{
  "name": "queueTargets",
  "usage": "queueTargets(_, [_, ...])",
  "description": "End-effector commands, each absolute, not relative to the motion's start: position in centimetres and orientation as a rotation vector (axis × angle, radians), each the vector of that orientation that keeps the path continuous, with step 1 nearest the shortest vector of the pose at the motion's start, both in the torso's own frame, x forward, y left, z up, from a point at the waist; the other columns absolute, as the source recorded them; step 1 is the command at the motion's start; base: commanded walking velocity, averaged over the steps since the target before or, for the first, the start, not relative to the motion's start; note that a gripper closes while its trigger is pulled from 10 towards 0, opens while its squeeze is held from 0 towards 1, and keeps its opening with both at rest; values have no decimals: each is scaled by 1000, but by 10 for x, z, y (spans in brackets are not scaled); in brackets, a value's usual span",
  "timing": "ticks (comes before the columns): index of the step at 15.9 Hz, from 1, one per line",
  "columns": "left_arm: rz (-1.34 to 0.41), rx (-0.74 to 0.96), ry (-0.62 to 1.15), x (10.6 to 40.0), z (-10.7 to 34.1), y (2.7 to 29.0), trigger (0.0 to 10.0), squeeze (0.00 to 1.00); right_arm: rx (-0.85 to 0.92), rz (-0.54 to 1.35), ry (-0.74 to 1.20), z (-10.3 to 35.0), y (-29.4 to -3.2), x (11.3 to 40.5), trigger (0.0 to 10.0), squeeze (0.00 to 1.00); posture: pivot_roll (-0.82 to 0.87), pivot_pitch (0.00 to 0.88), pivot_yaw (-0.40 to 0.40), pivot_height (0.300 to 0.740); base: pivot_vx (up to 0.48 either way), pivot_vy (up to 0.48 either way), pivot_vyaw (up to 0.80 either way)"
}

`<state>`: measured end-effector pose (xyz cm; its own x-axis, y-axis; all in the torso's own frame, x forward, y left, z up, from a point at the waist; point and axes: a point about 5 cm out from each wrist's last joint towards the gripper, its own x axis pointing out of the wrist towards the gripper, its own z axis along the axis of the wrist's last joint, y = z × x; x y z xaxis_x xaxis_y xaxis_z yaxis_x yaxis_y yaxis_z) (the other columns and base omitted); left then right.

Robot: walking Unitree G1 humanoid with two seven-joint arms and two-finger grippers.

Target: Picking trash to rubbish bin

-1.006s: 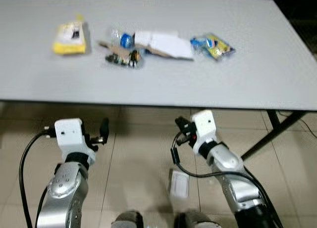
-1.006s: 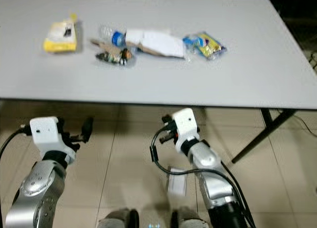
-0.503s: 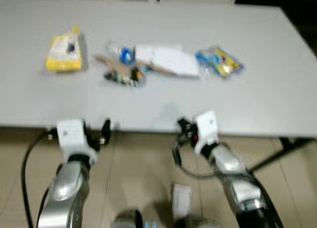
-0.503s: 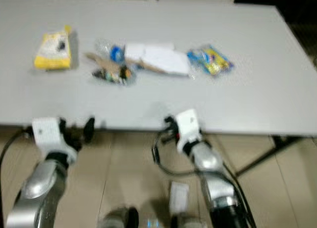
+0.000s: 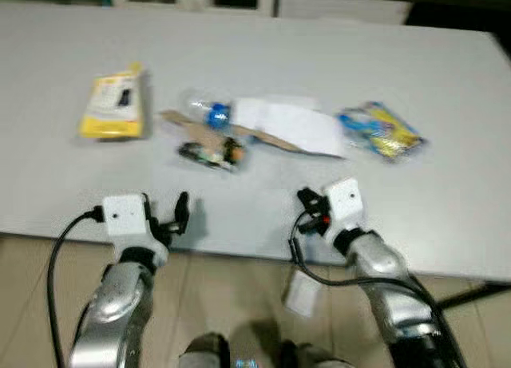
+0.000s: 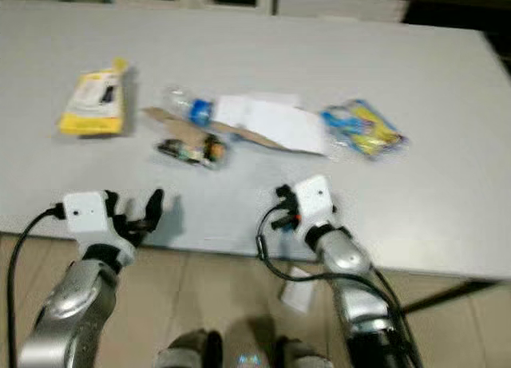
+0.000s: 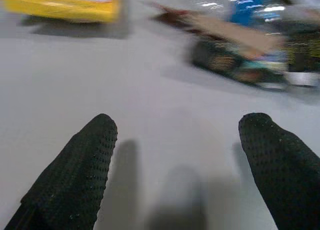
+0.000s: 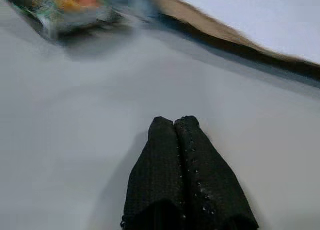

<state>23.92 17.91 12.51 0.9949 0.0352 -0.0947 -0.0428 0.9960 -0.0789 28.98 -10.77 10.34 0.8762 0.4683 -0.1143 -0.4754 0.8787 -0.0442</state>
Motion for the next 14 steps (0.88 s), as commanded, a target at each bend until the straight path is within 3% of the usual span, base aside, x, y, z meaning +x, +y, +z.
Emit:
queueTargets(1, [39, -81, 91, 238, 127, 178, 10000, 0, -74, 483, 119, 100, -112, 289, 10000, 0, -58, 214, -3, 740, 424, 0, 0])
queueTargets(3, [39, -81, 90, 238, 127, 177, 10000, 0, -75, 485, 116, 101, -112, 289, 10000, 0, -58, 214, -3, 740, 424, 0, 0])
queueTargets(14, [76, -16, 35, 239, 130, 178, 10000, 0, -44, 483, 55, 114, -109, 293, 10000, 0, -52, 209, -9, 740, 0, 0, 0])
